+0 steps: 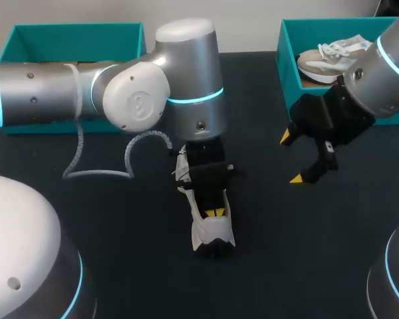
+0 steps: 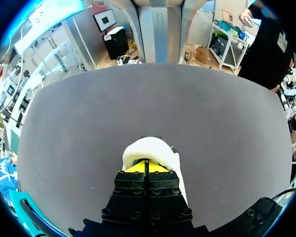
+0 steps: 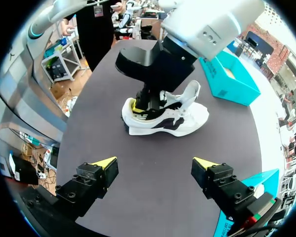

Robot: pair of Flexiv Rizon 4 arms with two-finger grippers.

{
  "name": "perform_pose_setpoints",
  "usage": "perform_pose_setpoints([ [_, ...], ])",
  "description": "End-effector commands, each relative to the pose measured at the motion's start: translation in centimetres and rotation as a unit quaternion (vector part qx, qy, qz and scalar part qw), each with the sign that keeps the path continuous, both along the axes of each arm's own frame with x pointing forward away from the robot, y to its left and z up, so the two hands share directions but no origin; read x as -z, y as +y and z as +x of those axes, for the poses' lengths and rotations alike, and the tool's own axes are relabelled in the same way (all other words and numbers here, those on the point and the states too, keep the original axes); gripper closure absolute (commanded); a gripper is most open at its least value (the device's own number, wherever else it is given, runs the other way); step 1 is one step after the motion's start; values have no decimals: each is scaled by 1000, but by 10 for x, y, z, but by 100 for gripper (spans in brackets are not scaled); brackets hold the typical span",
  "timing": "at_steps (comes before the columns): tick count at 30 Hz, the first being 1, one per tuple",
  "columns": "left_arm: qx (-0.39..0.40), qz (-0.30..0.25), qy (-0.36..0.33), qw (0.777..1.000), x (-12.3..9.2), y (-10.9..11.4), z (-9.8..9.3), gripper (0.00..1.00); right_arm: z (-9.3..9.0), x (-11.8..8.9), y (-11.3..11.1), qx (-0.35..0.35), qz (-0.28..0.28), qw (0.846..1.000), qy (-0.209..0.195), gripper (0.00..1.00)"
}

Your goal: Take the shoe out of the shoebox, open the shoe tongue, remove and reinsert the insole, then place the shoe into the shoebox

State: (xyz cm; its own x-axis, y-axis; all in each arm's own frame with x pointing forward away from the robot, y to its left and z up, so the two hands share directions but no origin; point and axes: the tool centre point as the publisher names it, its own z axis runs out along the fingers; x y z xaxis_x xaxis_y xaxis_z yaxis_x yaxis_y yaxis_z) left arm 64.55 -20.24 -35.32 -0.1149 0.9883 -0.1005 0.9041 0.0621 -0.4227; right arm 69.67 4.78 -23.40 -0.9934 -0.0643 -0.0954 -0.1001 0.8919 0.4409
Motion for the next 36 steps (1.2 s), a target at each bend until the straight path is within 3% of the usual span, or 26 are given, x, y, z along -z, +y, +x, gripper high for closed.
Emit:
perform_pose_setpoints([
  [1,1,-1,8,1000,19,-8,-8,100,1,1,1,0,-1,1000,0,0],
  [9,6,24,-3,1000,46,-7,-16,100,1,1,1,0,-1,1000,0,0],
  [16,10,36,-31,999,57,-4,-13,100,1,1,1,0,-1,1000,0,0],
  [26,-7,50,-87,995,73,9,7,100,1,1,1,0,-1,1000,0,0],
  [36,-22,45,-114,992,74,13,29,100,1,1,1,0,-1,1000,0,0],
])
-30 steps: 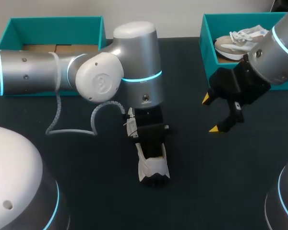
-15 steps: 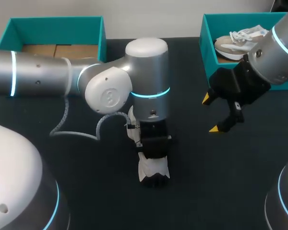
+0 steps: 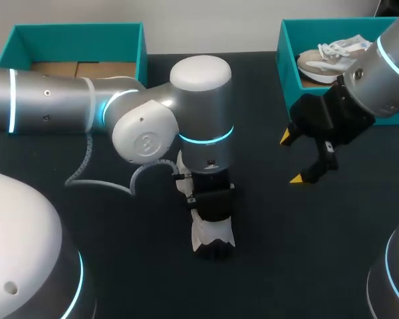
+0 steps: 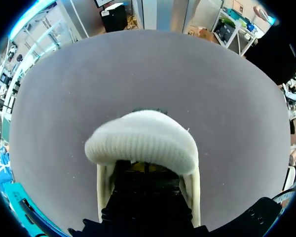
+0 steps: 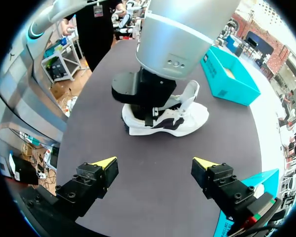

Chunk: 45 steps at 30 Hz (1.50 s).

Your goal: Take the shoe out of the shoebox, open the shoe tongue, remove and reinsert the insole, then place the shoe into the shoebox

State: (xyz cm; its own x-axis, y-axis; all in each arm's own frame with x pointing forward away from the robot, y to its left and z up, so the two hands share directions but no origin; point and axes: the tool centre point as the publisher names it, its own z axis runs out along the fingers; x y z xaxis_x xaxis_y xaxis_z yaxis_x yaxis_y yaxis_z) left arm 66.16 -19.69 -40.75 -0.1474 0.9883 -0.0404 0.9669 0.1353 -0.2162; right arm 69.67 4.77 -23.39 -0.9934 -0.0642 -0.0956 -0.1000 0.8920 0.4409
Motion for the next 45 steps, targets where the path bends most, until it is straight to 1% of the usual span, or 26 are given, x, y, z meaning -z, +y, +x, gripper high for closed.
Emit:
perform_pose_setpoints([
  [1,3,2,-10,1000,21,8,13,100,1,1,1,0,-1,1000,0,0],
  [7,3,5,-14,1000,17,10,18,100,1,1,1,0,-1,1000,0,0],
  [16,13,-7,-20,1000,-9,16,18,100,1,1,1,0,-1,1000,0,0],
  [20,14,-20,-11,1000,-25,14,15,100,1,1,1,0,-1,1000,0,0],
  [23,22,-28,-8,999,-33,12,11,100,1,1,1,0,-1,1000,0,0],
  [27,26,-35,-4,999,-39,10,8,100,1,1,1,0,-1,1000,0,0],
  [30,21,-43,-8,999,-38,8,9,100,1,1,1,0,-1,1000,0,0],
  [34,11,-47,-16,999,-28,4,14,100,1,1,1,0,-1,1000,0,0],
  [37,10,-36,-24,999,-18,2,13,100,1,1,1,0,-1,1000,0,0],
  [41,4,-28,-29,999,-11,3,12,100,1,1,1,0,-1,1000,0,0],
  [45,1,-28,-27,999,-11,6,13,100,1,1,1,0,-1,1000,0,0],
])
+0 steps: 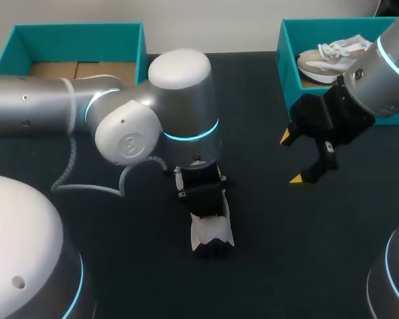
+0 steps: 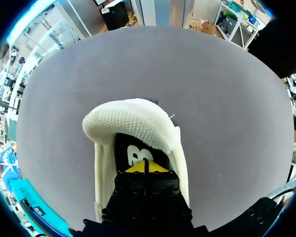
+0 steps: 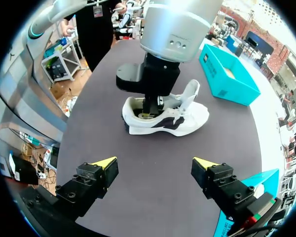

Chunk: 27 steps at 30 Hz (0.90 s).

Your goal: Take the shoe out of the shoebox, open the shoe tongue, remove and reinsert the insole, then place the shoe into the shoebox

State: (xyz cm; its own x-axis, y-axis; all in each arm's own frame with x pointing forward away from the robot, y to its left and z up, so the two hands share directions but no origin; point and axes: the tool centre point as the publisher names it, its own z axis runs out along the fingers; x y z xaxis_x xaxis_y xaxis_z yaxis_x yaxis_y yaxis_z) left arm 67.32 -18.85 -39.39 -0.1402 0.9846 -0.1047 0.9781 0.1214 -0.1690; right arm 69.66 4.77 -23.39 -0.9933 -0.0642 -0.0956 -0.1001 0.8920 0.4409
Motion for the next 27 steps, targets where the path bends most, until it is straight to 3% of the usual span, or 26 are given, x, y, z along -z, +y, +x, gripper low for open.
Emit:
perform_pose_setpoints([
  [1,-3,-7,4,1000,-1,-1,3,100,1,1,1,0,-1,1000,0,0],
  [9,25,-35,5,999,-23,-9,-8,100,1,1,1,0,-1,1000,0,0],
  [18,53,-21,18,998,-1,-24,-28,100,1,1,1,0,-1,1000,0,0],
  [27,50,-8,17,999,5,-18,-25,100,1,1,1,0,-1,1000,0,0],
])
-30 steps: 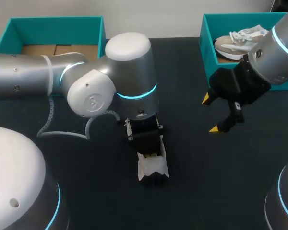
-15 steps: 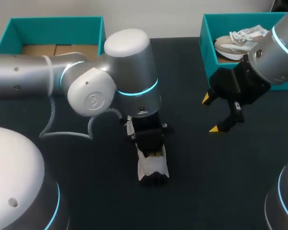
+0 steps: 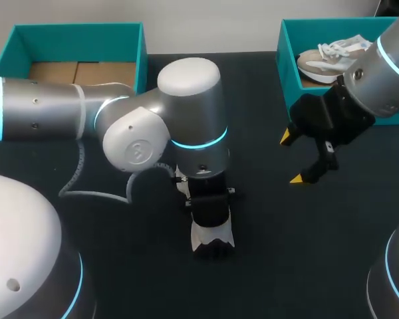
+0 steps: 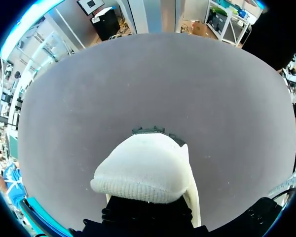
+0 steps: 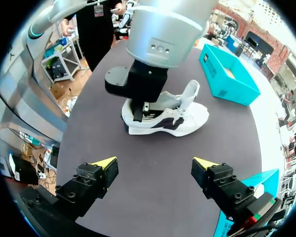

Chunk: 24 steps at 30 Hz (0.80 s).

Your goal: Take the shoe out of the shoebox, open the shoe tongue, remove and reinsert the insole, then place the shoe into the shoebox

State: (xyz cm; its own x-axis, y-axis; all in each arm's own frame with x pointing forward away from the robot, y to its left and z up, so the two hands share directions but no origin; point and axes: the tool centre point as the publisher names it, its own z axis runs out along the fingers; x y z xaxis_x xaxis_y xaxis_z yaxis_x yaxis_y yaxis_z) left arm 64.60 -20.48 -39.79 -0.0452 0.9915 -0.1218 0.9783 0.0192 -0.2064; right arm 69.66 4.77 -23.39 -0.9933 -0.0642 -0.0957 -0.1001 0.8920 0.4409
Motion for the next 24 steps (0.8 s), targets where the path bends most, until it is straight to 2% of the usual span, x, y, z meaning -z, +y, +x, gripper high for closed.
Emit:
perform_pose_setpoints([
  [1,-2,-1,-2,1000,-4,0,5,100,1,1,1,0,-1,1000,0,0],
  [5,-3,-11,-5,1000,-17,4,10,100,1,1,1,0,-1,1000,0,0],
  [10,-2,-12,-9,1000,-22,7,15,100,1,1,1,0,-1,1000,0,0],
  [20,-14,6,-24,1000,0,4,25,100,1,1,1,0,-1,1000,0,0],
  [24,-11,16,-45,999,-3,8,27,100,1,1,1,0,-1,1000,0,0],
])
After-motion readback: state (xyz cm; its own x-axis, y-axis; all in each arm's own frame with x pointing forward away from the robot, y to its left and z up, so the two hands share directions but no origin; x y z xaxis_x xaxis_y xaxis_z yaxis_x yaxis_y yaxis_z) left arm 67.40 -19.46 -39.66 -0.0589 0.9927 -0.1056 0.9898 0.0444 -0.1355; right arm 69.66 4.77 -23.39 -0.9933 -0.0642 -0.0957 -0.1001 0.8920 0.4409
